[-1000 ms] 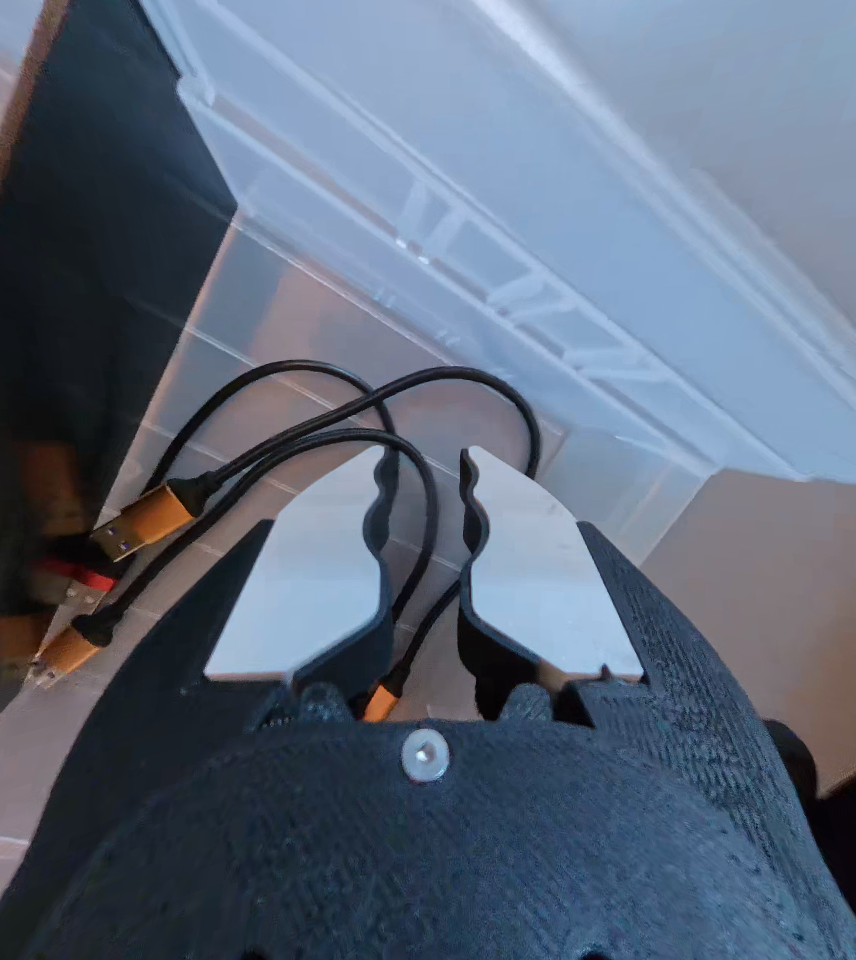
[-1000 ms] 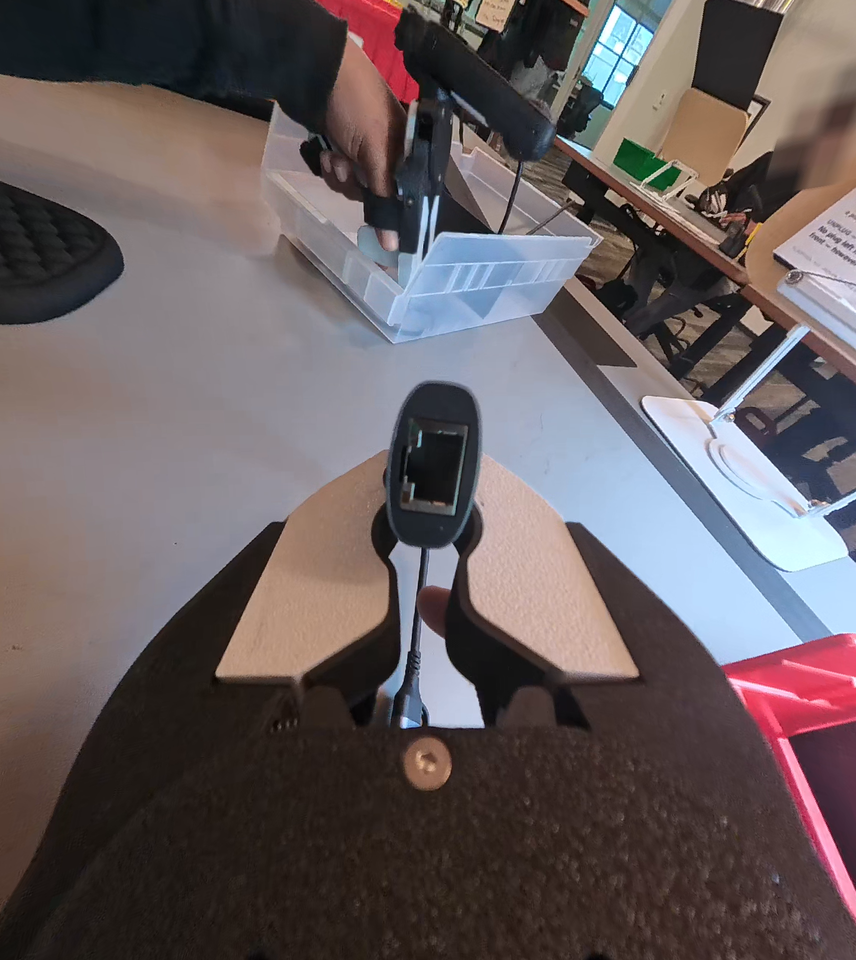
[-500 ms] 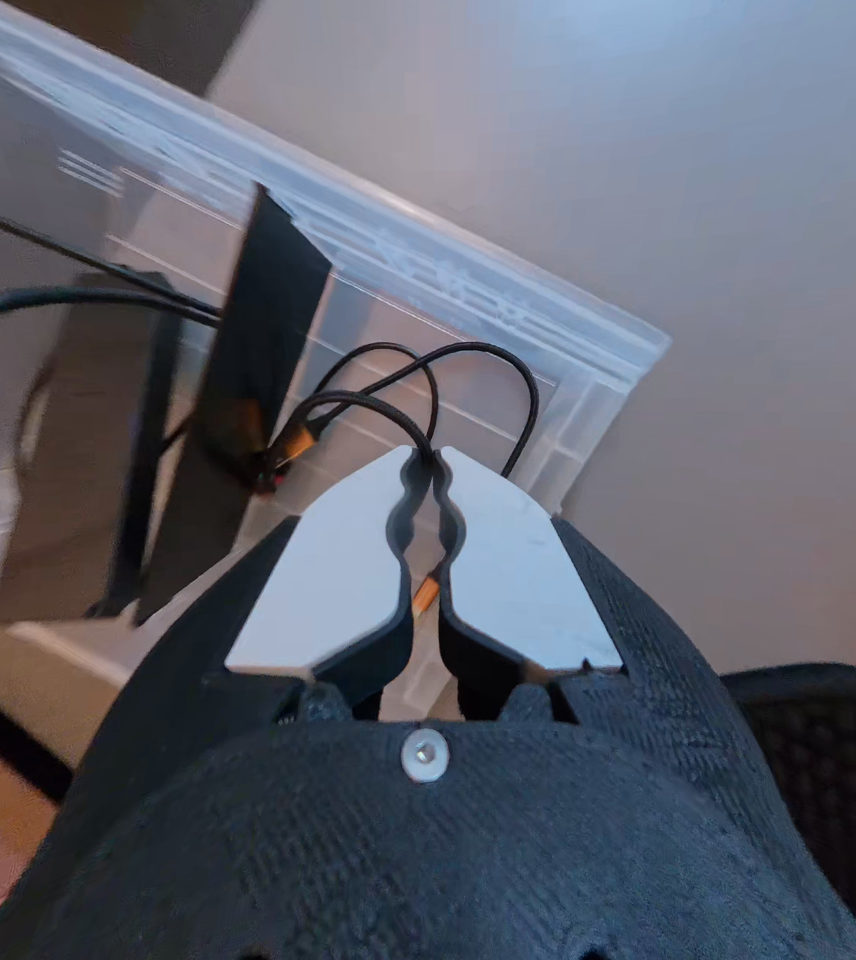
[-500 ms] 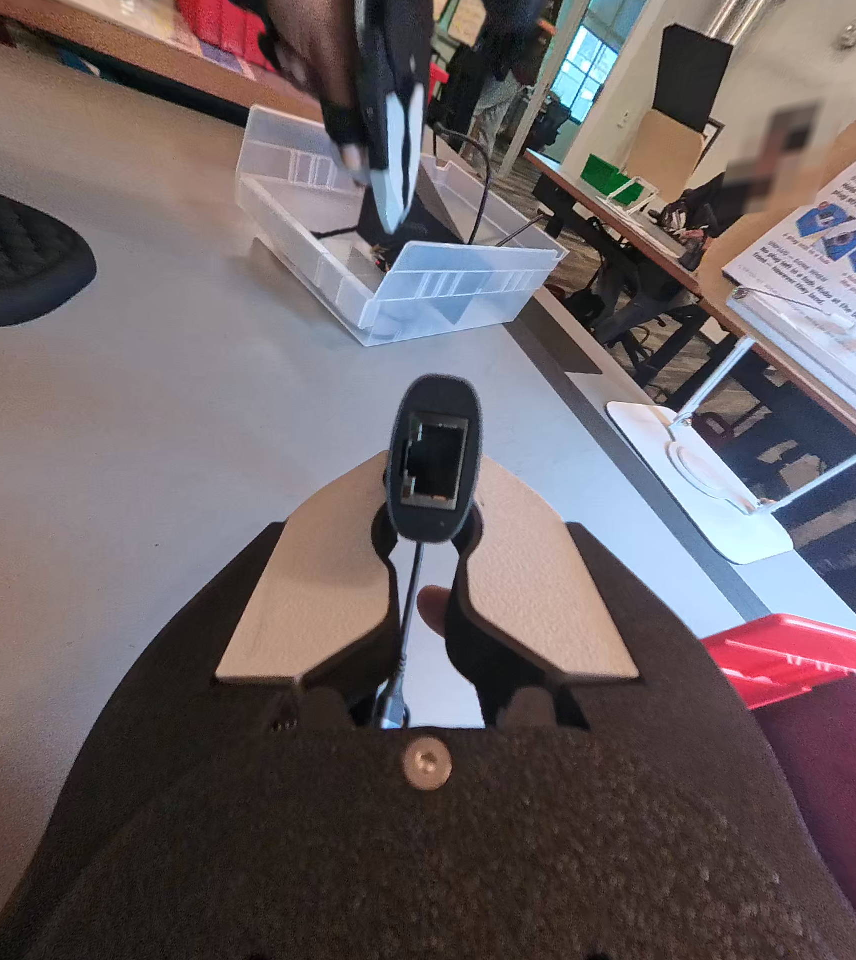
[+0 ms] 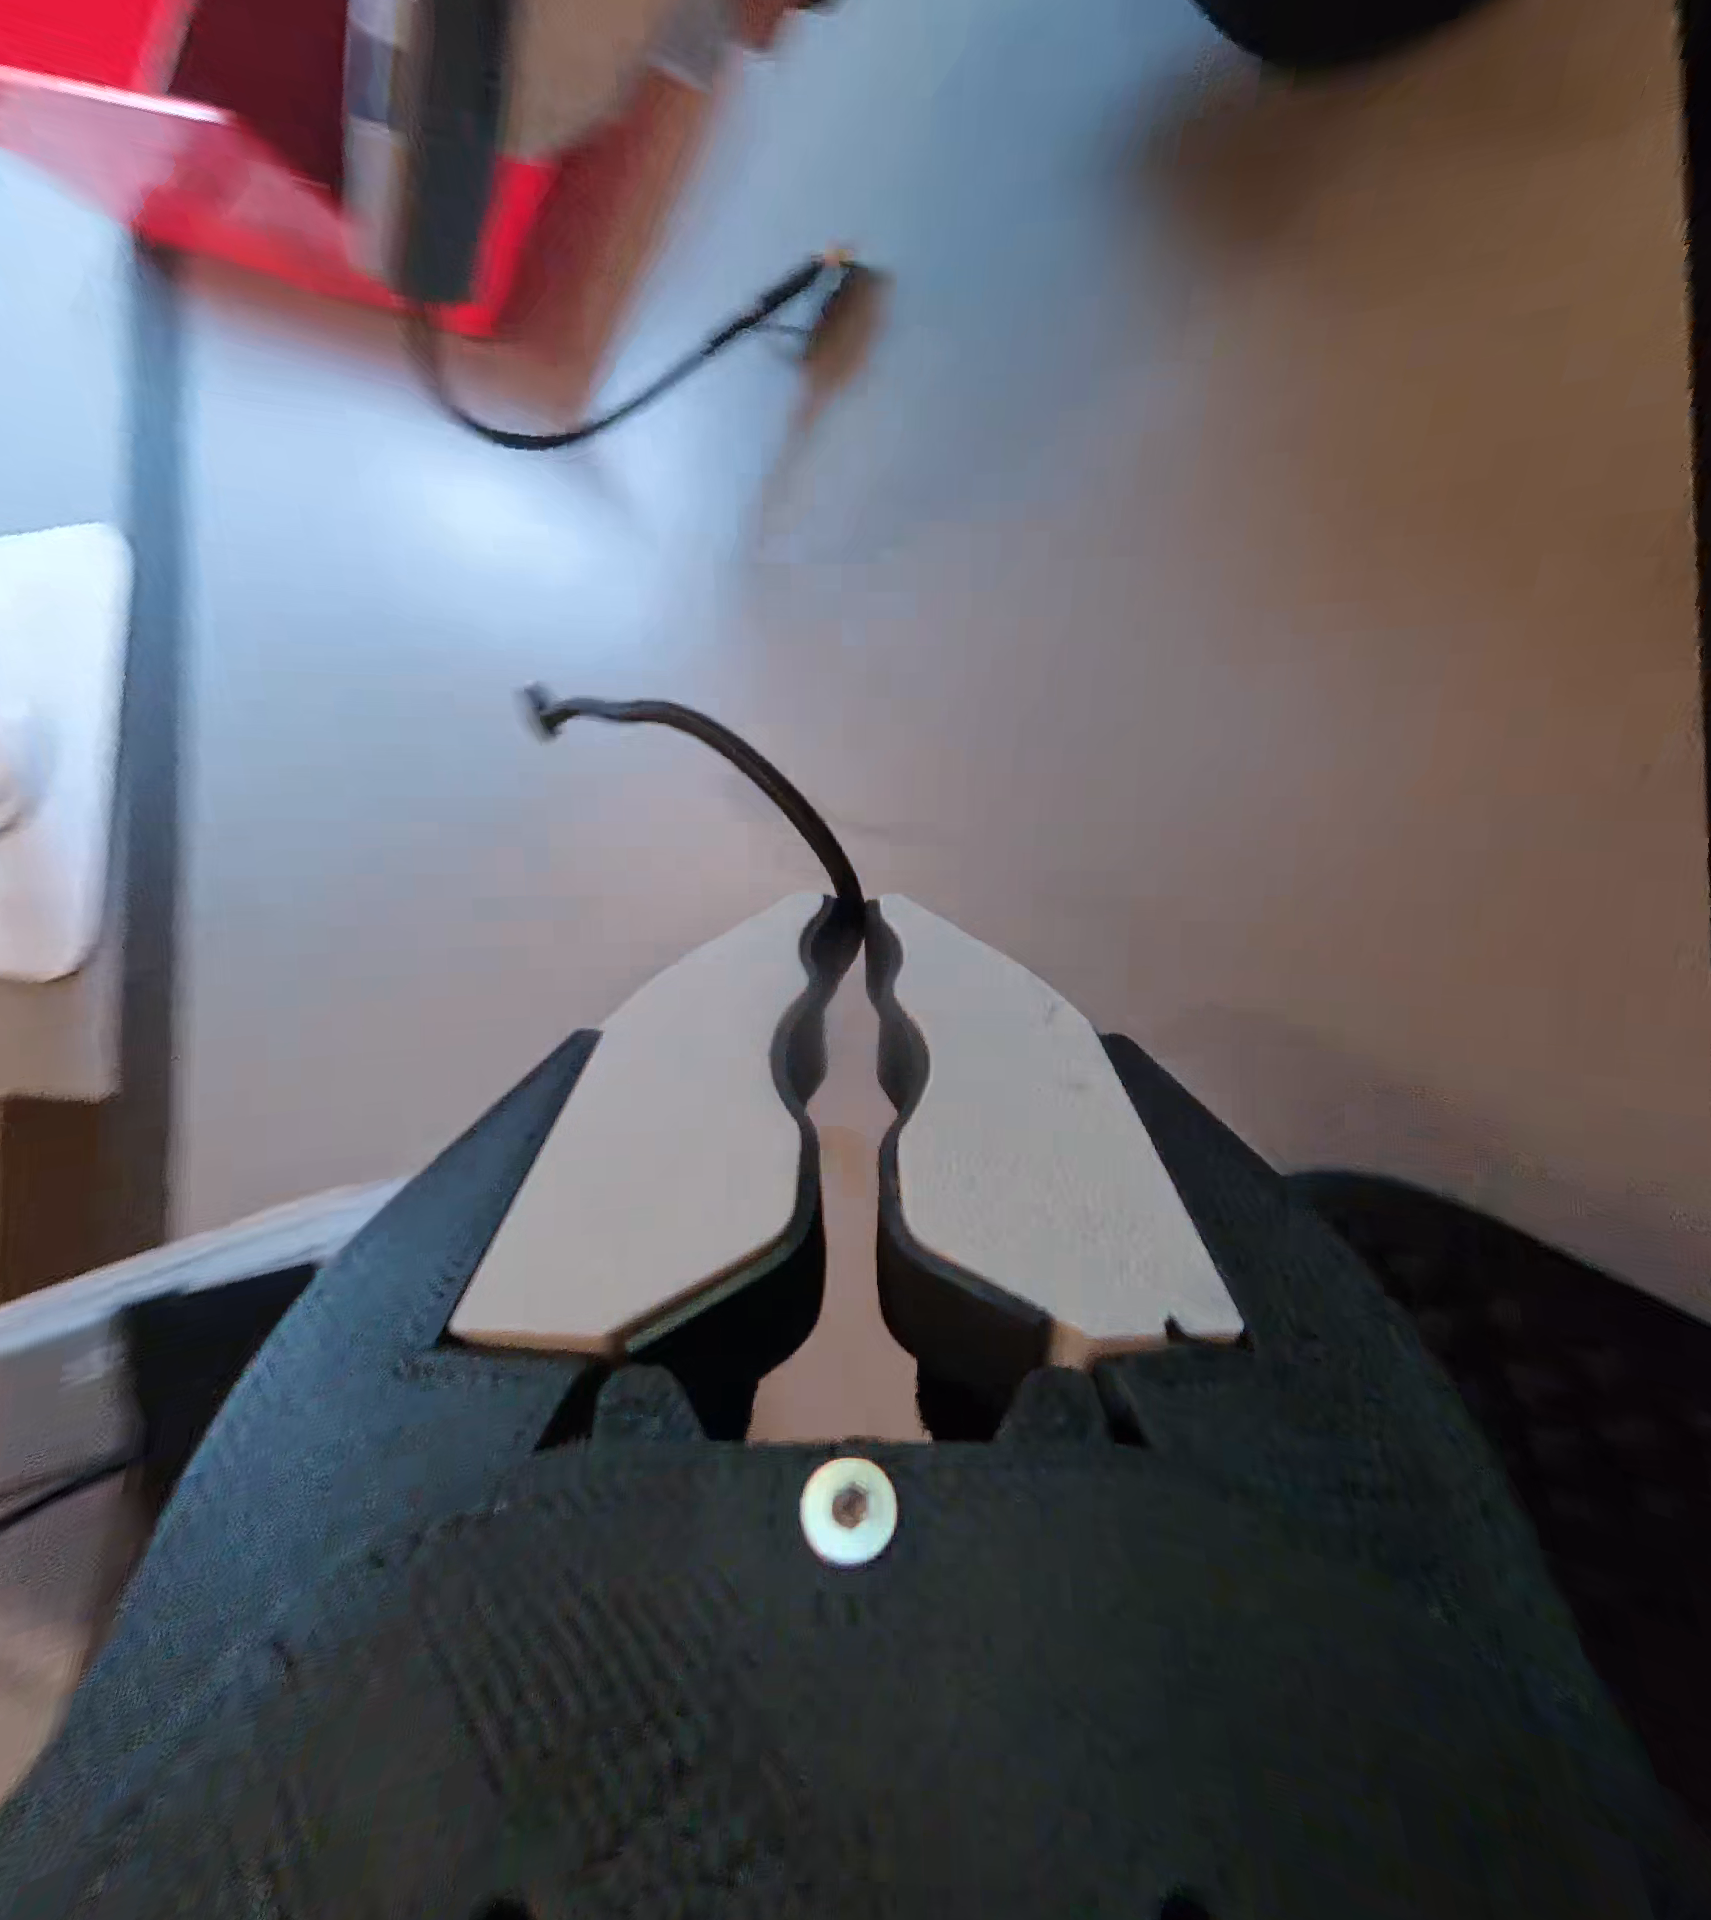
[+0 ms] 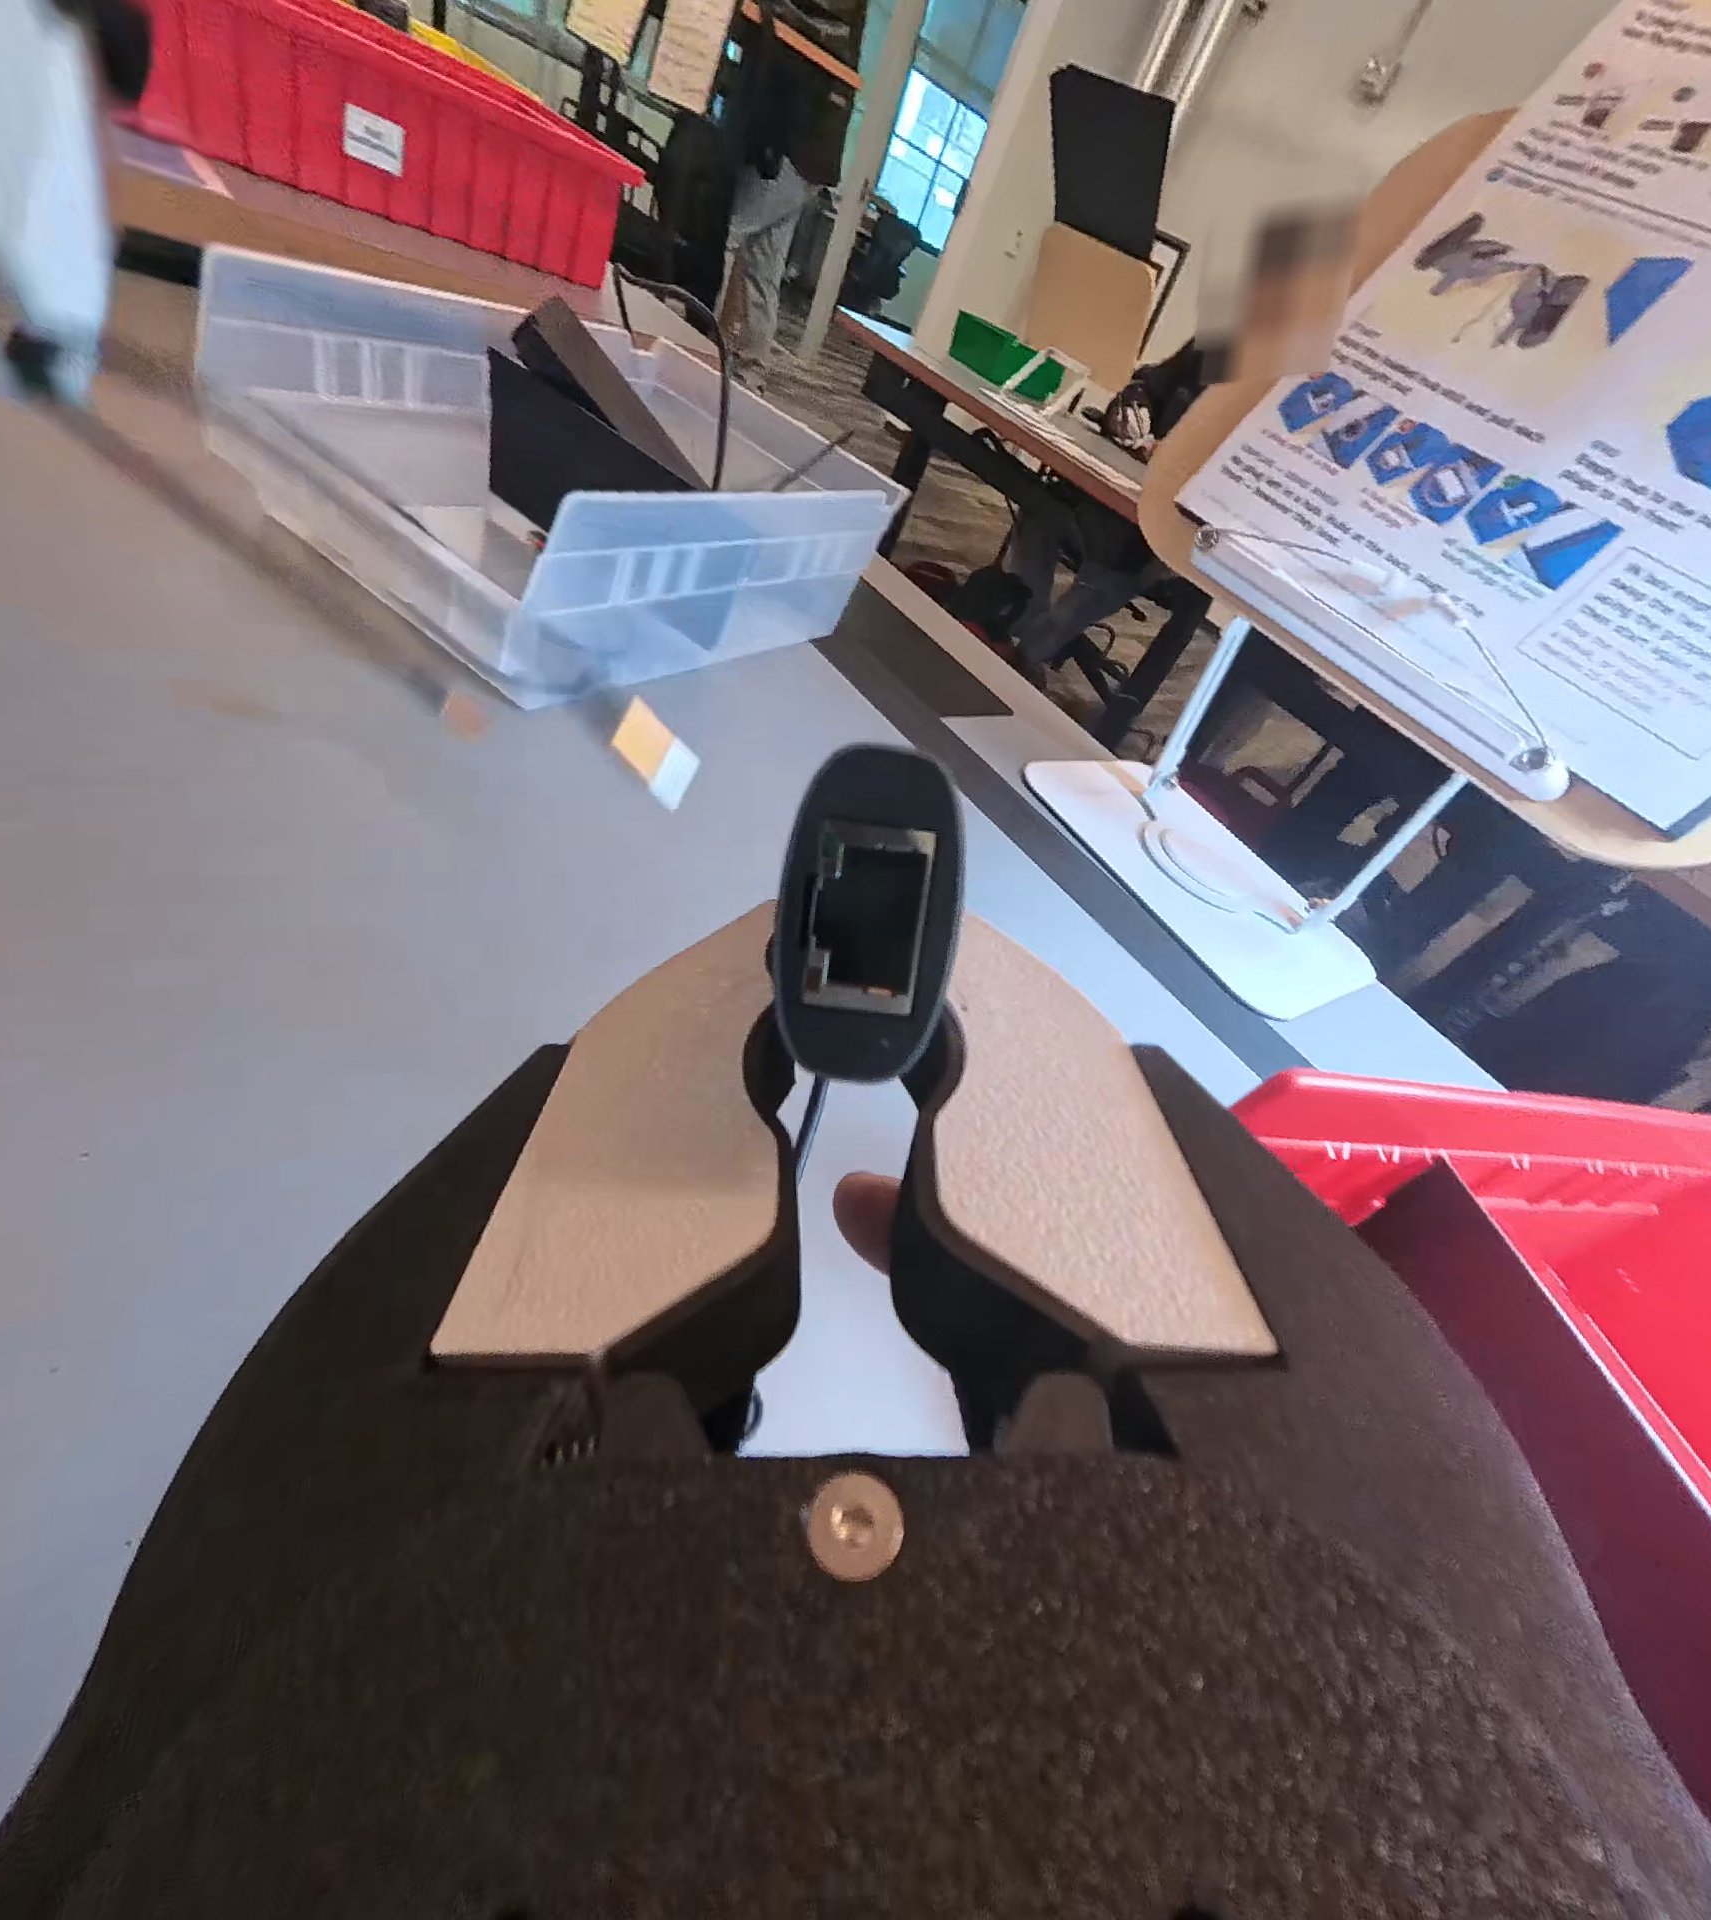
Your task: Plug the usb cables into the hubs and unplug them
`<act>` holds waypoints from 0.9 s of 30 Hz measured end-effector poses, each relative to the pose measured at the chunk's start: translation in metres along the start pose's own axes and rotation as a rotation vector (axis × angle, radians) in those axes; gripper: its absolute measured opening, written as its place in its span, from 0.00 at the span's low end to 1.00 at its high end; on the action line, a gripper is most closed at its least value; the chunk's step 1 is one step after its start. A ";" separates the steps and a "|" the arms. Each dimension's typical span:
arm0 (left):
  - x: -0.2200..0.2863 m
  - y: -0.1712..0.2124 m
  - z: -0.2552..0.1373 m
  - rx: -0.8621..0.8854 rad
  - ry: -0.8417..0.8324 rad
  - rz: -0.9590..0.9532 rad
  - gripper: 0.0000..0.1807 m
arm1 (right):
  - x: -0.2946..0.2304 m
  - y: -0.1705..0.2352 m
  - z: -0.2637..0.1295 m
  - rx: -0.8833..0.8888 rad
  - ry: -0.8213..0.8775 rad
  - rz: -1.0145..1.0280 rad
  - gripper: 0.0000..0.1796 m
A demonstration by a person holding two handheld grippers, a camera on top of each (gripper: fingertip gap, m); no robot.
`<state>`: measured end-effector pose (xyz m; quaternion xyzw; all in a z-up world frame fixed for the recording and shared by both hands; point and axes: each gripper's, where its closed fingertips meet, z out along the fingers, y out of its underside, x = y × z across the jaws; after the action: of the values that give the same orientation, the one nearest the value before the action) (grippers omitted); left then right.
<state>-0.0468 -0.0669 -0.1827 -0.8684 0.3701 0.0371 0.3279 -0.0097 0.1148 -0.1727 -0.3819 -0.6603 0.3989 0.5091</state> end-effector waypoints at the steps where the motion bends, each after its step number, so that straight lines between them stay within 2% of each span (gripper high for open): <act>1: 0.014 0.007 0.018 -0.003 0.035 0.002 0.03 | 0.002 0.003 0.000 -0.007 0.005 0.008 0.09; 3: 0.033 0.025 0.045 -0.027 0.082 -0.006 0.03 | 0.006 0.009 0.001 -0.020 0.013 0.018 0.09; 5: 0.036 0.044 0.056 -0.063 0.086 -0.039 0.03 | 0.008 0.012 0.002 -0.022 0.015 0.029 0.09; 9: 0.015 0.077 0.045 -0.143 0.049 -0.162 0.09 | 0.008 0.011 0.002 -0.017 0.005 0.039 0.09; 12: -0.001 0.062 0.035 -0.042 0.020 -0.252 0.12 | 0.004 0.010 0.003 -0.020 -0.007 0.027 0.09; 15: 0.004 0.037 0.053 0.022 0.050 -0.260 0.13 | 0.000 0.011 0.005 -0.026 -0.016 -0.001 0.09; 21: 0.013 0.009 0.122 -0.032 0.118 -0.250 0.14 | -0.006 0.018 0.008 -0.051 -0.016 -0.066 0.09; 25: 0.011 0.007 0.145 -0.081 0.153 -0.264 0.13 | -0.010 0.022 0.010 -0.068 -0.022 -0.110 0.09; 27: 0.010 0.004 0.148 -0.052 0.163 -0.273 0.10 | -0.012 0.024 0.011 -0.075 -0.026 -0.128 0.09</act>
<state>-0.0156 0.0130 -0.3032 -0.9189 0.2728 -0.0690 0.2764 -0.0159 0.1116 -0.2014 -0.3523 -0.7045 0.3453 0.5103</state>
